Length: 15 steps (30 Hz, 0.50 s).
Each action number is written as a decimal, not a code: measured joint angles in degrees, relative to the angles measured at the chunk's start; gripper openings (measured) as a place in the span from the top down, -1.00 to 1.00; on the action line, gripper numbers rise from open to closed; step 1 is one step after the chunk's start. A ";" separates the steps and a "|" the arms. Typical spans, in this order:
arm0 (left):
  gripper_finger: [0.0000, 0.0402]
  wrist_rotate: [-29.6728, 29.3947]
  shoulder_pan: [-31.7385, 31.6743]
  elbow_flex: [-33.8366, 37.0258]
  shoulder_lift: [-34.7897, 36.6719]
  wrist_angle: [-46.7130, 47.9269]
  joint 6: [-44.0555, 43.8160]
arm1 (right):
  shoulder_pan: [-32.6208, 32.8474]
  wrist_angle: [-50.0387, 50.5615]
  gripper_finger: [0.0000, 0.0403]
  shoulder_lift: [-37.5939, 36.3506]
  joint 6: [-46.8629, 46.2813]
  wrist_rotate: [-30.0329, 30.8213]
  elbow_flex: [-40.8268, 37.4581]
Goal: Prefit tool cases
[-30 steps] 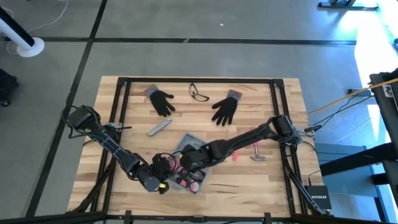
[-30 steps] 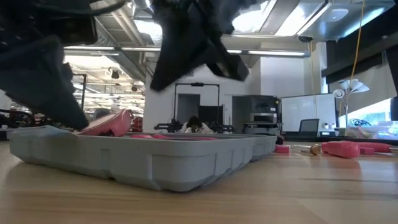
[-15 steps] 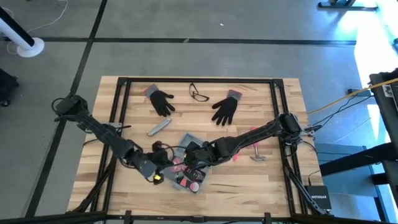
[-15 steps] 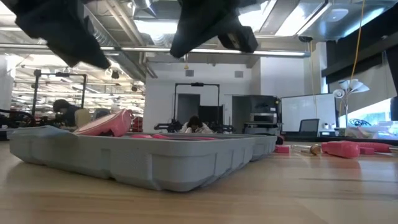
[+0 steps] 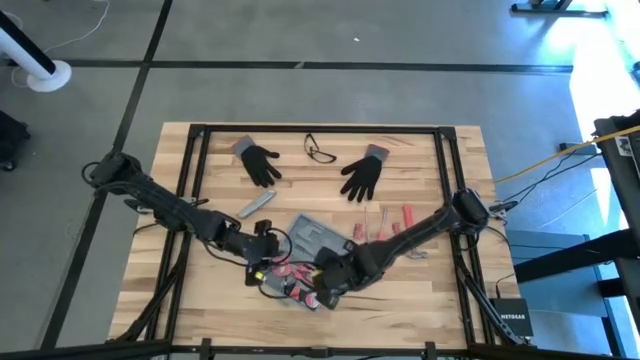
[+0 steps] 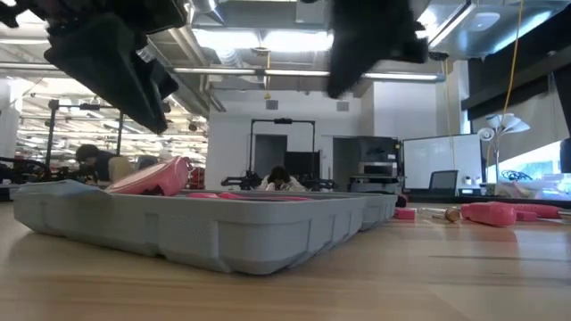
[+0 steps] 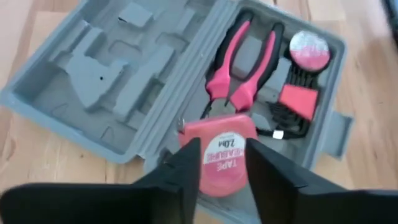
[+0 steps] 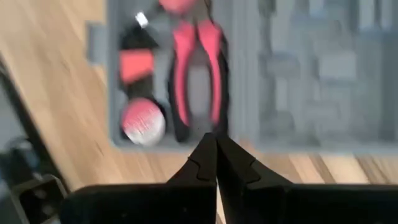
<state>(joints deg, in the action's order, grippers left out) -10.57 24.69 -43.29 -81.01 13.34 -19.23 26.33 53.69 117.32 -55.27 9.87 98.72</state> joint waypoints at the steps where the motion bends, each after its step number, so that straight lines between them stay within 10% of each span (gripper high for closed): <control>1: 0.32 -0.02 0.02 0.00 0.00 0.42 0.17 | 0.53 1.73 1.00 -0.02 -0.83 0.72 0.00; 15: -0.10 -1.55 1.13 -0.04 -3.04 0.73 -0.21 | 3.65 13.96 1.00 -13.49 -12.93 10.31 -7.78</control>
<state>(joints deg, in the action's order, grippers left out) -12.11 25.82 -43.33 -84.05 14.07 -19.44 29.98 67.65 103.83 -68.19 20.18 90.93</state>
